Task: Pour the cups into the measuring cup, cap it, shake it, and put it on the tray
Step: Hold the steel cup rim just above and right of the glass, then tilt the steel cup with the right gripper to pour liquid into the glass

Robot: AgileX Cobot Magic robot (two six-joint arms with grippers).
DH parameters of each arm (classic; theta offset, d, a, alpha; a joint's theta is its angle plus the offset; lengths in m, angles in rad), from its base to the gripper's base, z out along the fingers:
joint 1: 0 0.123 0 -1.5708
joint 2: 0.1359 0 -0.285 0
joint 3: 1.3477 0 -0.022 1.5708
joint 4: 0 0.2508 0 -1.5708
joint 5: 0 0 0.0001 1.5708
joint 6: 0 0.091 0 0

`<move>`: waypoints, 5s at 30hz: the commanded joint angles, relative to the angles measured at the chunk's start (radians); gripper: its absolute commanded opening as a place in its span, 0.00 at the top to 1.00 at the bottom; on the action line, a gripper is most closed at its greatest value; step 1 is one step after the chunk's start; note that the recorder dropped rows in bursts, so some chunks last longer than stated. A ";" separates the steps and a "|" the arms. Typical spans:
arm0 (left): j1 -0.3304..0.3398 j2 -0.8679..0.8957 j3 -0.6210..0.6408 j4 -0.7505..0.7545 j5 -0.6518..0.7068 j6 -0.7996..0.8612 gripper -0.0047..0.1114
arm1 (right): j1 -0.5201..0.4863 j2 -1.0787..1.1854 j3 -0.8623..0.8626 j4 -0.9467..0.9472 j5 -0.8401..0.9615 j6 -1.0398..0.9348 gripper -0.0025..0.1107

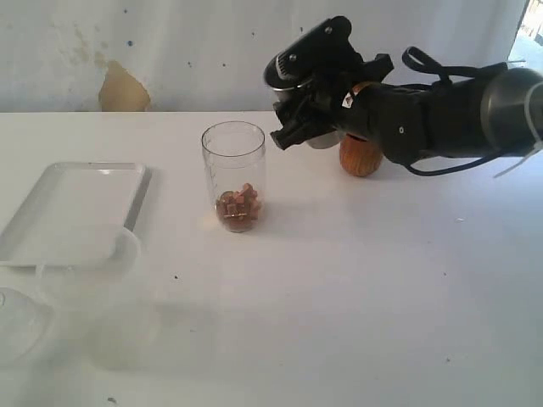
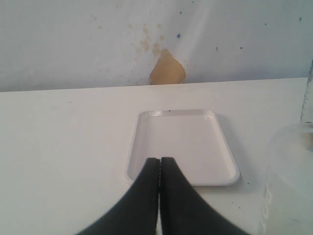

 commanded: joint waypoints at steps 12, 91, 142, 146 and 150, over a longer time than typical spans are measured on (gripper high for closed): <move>-0.002 -0.003 0.005 0.002 0.000 -0.002 0.95 | -0.005 -0.007 -0.044 -0.018 -0.039 -0.124 0.98; -0.002 -0.003 0.005 0.002 0.000 -0.002 0.95 | 0.032 0.038 -0.044 -0.074 -0.082 -0.190 0.98; -0.002 -0.003 0.005 0.002 0.000 -0.002 0.95 | 0.032 0.074 -0.102 -0.043 -0.137 -0.376 0.98; -0.002 -0.003 0.005 0.002 0.000 -0.002 0.95 | 0.032 0.098 -0.102 -0.043 -0.143 -0.376 0.98; -0.002 -0.003 0.005 0.002 0.000 -0.002 0.95 | 0.032 0.119 -0.102 -0.043 -0.152 -0.435 0.98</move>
